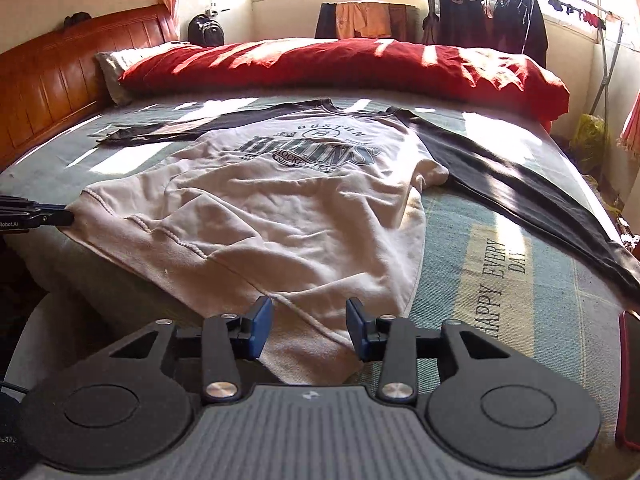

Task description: Fold clothes

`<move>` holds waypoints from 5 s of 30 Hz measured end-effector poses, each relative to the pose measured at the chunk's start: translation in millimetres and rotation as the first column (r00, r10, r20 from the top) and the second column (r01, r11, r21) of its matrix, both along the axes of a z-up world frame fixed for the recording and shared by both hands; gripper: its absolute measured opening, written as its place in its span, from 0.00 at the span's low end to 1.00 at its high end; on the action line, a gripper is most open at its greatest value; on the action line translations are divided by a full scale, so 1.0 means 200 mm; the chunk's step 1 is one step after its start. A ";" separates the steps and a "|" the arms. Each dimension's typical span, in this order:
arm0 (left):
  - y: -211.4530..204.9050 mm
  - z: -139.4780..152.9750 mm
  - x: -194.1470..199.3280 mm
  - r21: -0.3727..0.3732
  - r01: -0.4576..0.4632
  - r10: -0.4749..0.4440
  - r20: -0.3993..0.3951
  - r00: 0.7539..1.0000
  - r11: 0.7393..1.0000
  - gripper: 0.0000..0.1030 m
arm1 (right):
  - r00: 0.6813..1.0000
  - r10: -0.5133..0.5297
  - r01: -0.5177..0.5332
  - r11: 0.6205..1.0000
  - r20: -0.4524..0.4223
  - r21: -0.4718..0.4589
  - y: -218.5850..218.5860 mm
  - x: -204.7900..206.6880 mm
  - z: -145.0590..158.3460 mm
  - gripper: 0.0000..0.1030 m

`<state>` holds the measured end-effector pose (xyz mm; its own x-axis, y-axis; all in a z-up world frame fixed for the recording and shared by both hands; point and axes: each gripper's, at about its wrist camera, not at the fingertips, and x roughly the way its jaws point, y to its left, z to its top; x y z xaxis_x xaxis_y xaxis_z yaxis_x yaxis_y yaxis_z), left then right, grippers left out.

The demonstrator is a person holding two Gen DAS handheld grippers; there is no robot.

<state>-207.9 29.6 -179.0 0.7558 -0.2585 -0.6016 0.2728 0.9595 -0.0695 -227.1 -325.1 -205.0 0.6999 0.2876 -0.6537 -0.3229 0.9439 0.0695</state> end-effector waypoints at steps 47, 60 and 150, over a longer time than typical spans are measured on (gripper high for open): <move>-0.81 -0.15 0.35 0.260 0.420 -0.433 -0.008 0.901 0.870 0.44 | 0.826 0.562 -0.545 0.781 -0.037 -0.304 0.47 -0.08 -0.14 0.46; -0.63 -0.15 0.16 0.156 0.402 -0.406 -0.009 0.914 0.902 0.49 | 0.853 0.521 -0.491 0.773 -0.041 -0.401 0.47 -0.02 -0.18 0.44; 0.12 -0.21 0.30 0.151 -0.088 0.114 -0.175 0.978 0.985 0.10 | 0.981 -0.091 0.096 0.995 -0.172 0.017 -0.12 0.14 -0.15 0.09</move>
